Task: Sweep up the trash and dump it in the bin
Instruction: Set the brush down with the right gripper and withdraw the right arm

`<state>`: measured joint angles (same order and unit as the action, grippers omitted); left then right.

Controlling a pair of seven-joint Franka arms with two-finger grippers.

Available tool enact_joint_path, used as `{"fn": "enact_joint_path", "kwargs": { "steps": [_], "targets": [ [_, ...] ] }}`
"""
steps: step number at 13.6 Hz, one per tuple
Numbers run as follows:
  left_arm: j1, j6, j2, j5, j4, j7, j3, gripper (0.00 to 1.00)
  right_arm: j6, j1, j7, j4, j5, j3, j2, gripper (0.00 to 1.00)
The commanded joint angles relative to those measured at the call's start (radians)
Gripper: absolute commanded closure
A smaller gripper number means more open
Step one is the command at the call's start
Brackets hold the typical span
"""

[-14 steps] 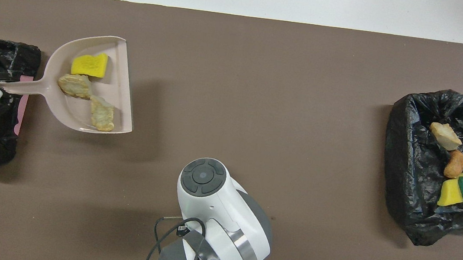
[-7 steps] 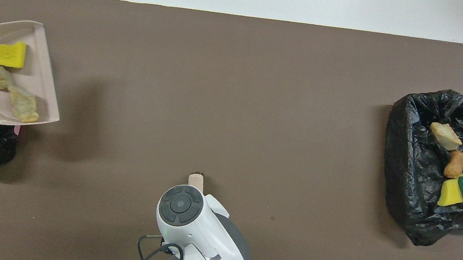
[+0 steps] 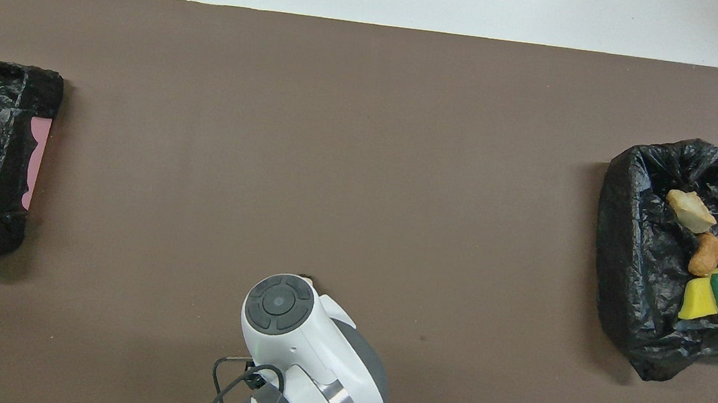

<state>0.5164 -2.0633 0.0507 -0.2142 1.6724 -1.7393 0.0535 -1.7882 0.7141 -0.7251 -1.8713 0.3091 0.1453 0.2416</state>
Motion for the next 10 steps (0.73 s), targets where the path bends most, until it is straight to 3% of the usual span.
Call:
{"fn": "enact_joint_path", "kwargs": {
  "steps": [1,4,8,10],
  "targets": [
    [0.013,-0.038,0.044,-0.092,-0.045,0.004,-0.011,1.00,0.033,-0.063,-0.019,0.046,-0.033,0.002,-0.022,0.00],
    [-0.010,-0.074,0.043,-0.241,-0.016,0.067,-0.009,1.00,0.038,-0.174,0.018,0.072,-0.077,0.003,-0.074,0.00],
    [-0.038,-0.074,0.032,-0.390,0.003,0.090,-0.011,1.00,0.073,-0.270,0.218,0.095,-0.252,0.000,-0.125,0.00],
    [-0.080,-0.060,0.031,-0.520,0.000,0.113,-0.011,1.00,0.104,-0.346,0.312,0.148,-0.326,0.002,-0.125,0.00]
  ]
}}
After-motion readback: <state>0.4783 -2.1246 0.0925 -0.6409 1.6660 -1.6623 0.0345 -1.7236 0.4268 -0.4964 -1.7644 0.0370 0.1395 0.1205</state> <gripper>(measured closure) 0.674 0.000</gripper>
